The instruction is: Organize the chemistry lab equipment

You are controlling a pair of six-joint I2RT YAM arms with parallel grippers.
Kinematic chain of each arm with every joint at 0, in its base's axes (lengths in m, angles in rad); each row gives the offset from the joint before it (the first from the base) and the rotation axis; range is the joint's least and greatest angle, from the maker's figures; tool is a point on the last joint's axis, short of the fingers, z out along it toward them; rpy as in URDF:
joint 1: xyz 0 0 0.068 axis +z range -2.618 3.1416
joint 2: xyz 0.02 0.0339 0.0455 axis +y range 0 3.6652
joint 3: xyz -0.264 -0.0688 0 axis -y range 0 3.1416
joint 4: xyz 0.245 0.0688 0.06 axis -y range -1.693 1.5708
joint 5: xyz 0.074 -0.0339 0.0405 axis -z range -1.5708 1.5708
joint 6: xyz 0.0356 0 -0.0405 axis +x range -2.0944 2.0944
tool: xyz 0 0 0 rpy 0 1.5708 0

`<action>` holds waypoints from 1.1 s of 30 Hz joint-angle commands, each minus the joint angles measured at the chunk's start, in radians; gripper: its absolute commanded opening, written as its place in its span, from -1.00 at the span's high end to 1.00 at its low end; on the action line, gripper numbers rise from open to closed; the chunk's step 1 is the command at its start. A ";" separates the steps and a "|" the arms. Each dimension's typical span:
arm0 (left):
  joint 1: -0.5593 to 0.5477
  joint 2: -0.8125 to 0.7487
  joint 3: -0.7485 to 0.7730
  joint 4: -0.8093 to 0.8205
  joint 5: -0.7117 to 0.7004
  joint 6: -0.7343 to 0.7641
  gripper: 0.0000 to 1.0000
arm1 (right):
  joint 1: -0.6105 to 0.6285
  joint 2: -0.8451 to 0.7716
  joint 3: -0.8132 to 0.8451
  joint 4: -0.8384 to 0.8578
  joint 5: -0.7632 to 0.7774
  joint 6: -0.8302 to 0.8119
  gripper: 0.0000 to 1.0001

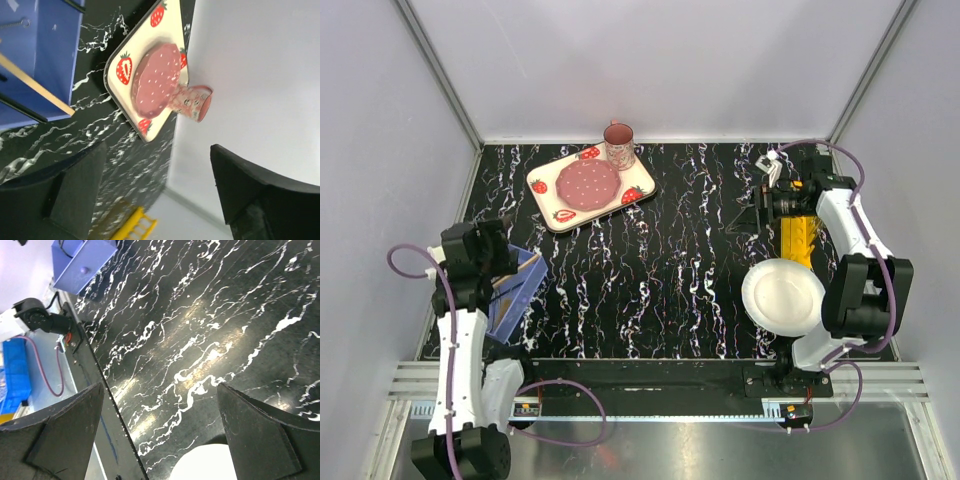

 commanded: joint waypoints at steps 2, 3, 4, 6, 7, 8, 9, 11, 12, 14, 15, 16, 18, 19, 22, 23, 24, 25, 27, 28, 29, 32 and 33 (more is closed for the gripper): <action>0.024 -0.022 0.102 0.073 0.111 0.390 -0.89 | -0.014 -0.152 0.029 0.026 0.134 -0.006 -0.99; 0.024 -0.019 0.144 0.062 0.114 0.452 -0.94 | -0.014 -0.171 0.025 0.029 0.159 -0.005 -1.00; 0.024 -0.012 0.167 0.051 0.122 0.575 -0.97 | -0.016 -0.210 0.025 0.037 0.207 -0.002 -0.99; 0.024 0.011 0.207 0.038 0.186 0.699 -0.98 | -0.016 -0.247 0.034 0.040 0.260 0.001 -1.00; 0.024 0.021 0.243 0.030 0.215 0.817 -0.98 | -0.016 -0.281 0.040 0.045 0.310 0.007 -0.99; 0.024 0.039 0.260 0.024 0.297 0.876 -0.98 | -0.017 -0.298 0.055 0.051 0.336 0.023 -0.99; 0.023 0.047 0.285 0.005 0.336 0.931 -0.98 | -0.017 -0.313 0.063 0.059 0.361 0.040 -1.00; 0.024 0.064 0.303 -0.028 0.411 1.051 -0.98 | -0.017 -0.352 0.086 0.101 0.447 0.108 -1.00; 0.024 0.077 0.317 -0.065 0.421 1.083 -0.98 | -0.017 -0.365 0.091 0.121 0.484 0.138 -0.99; 0.023 0.088 0.331 -0.107 0.430 1.158 -0.98 | -0.017 -0.402 0.092 0.192 0.614 0.249 -0.98; 0.024 0.097 0.345 -0.142 0.430 1.180 -0.98 | -0.017 -0.416 0.088 0.213 0.661 0.285 -1.00; 0.024 0.099 0.351 -0.156 0.429 1.223 -0.98 | -0.017 -0.443 0.085 0.256 0.752 0.316 -0.99; 0.024 0.094 0.362 -0.185 0.419 1.261 -0.98 | -0.017 -0.473 0.065 0.290 0.873 0.398 -0.99; 0.024 0.084 0.363 -0.193 0.410 1.290 -0.98 | -0.017 -0.503 0.055 0.328 0.912 0.420 -1.00; 0.024 0.058 0.376 -0.225 0.395 1.326 -0.98 | -0.017 -0.551 0.035 0.352 1.054 0.492 -0.99; 0.024 0.050 0.377 -0.231 0.410 1.332 -0.98 | -0.017 -0.556 0.046 0.346 1.080 0.520 -0.99; 0.024 0.045 0.374 -0.242 0.418 1.340 -0.98 | -0.019 -0.559 0.054 0.335 1.141 0.527 -1.00; 0.024 0.030 0.371 -0.246 0.427 1.341 -0.98 | -0.019 -0.559 0.060 0.320 1.166 0.534 -0.99; 0.023 0.022 0.359 -0.249 0.458 1.349 -0.98 | -0.017 -0.569 0.060 0.313 1.206 0.529 -0.99; 0.021 0.019 0.357 -0.252 0.468 1.350 -0.98 | -0.020 -0.576 0.057 0.312 1.210 0.525 -0.99; 0.023 0.018 0.357 -0.257 0.482 1.350 -0.98 | -0.025 -0.579 0.055 0.312 1.207 0.523 -1.00; 0.023 0.016 0.368 -0.285 0.479 1.357 -0.97 | -0.032 -0.582 0.057 0.304 1.190 0.529 -1.00; 0.023 0.013 0.374 -0.289 0.475 1.361 -0.98 | -0.034 -0.585 0.060 0.304 1.173 0.532 -0.99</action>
